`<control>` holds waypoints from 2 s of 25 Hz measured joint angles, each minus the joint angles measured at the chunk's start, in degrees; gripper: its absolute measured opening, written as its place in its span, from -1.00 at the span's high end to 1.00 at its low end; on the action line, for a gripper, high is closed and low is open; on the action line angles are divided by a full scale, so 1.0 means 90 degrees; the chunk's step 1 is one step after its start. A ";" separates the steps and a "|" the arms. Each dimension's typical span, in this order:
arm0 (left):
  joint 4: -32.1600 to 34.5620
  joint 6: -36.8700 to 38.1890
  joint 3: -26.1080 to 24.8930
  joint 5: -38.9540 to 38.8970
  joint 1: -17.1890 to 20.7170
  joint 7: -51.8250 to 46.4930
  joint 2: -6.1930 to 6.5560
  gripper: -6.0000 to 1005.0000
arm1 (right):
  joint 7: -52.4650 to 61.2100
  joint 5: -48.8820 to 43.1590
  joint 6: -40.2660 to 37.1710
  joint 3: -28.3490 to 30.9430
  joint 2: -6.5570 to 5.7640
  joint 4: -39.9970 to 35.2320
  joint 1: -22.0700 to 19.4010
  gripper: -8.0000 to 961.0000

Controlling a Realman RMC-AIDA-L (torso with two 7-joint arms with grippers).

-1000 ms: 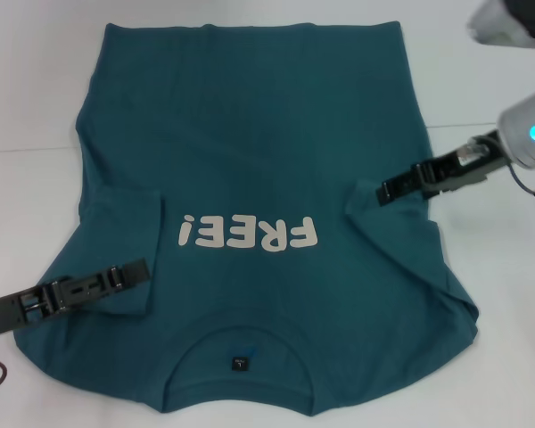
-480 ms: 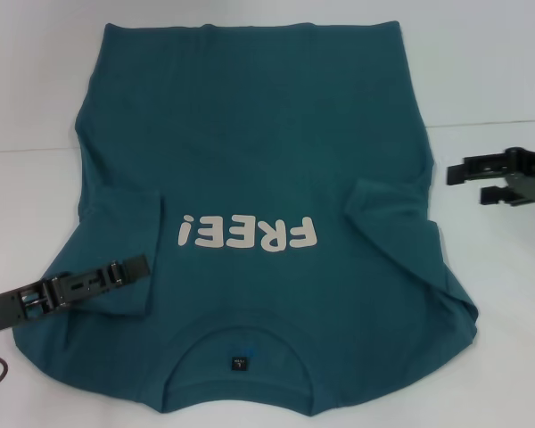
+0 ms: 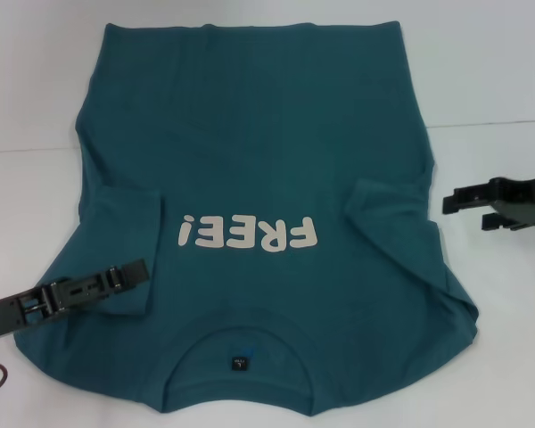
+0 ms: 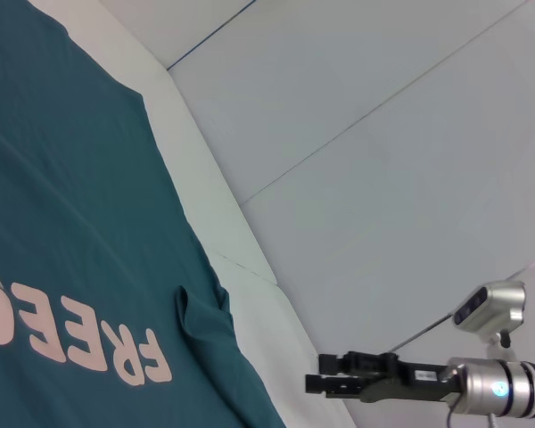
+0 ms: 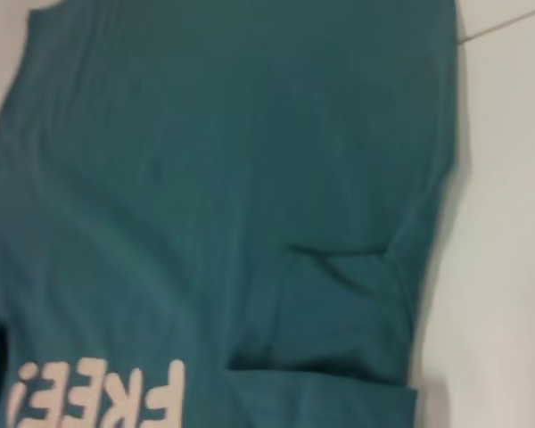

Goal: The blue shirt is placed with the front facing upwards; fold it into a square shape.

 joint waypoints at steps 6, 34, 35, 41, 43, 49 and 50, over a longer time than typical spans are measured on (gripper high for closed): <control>-0.0074 0.0006 0.0000 0.0000 0.0008 -0.0001 -0.0005 -0.31 | -0.0044 -0.0137 0.0468 -0.0021 0.0270 0.0017 0.0069 -0.82; -0.0134 -0.0001 -0.0072 0.0001 0.0028 0.0027 0.0016 -0.31 | 0.0007 -0.0150 0.1532 -0.0543 0.0629 0.0594 0.0374 -0.81; -0.0134 -0.0001 -0.0074 0.0001 0.0029 0.0027 0.0016 -0.31 | 0.0012 -0.0151 0.1530 -0.0564 0.0629 0.0599 0.0375 -0.81; -0.0133 -0.0001 -0.0078 0.0001 0.0032 0.0027 0.0016 -0.31 | 0.0013 -0.0118 0.1510 -0.0566 0.0649 0.0600 0.0376 -0.81; -0.0133 0.0000 -0.0079 0.0001 0.0032 0.0027 0.0016 -0.31 | -0.0016 -0.0078 0.1520 -0.0549 0.0683 0.0600 0.0381 -0.81; -0.0133 0.0000 -0.0088 0.0001 0.0032 0.0027 0.0016 -0.31 | -0.0080 0.0089 0.1422 -0.0581 0.0759 0.0582 0.0484 -0.81; -0.0133 0.0000 -0.0088 0.0001 0.0032 0.0027 0.0016 -0.31 | -0.0100 0.0140 0.1364 -0.0581 0.0762 0.0560 0.0494 -0.81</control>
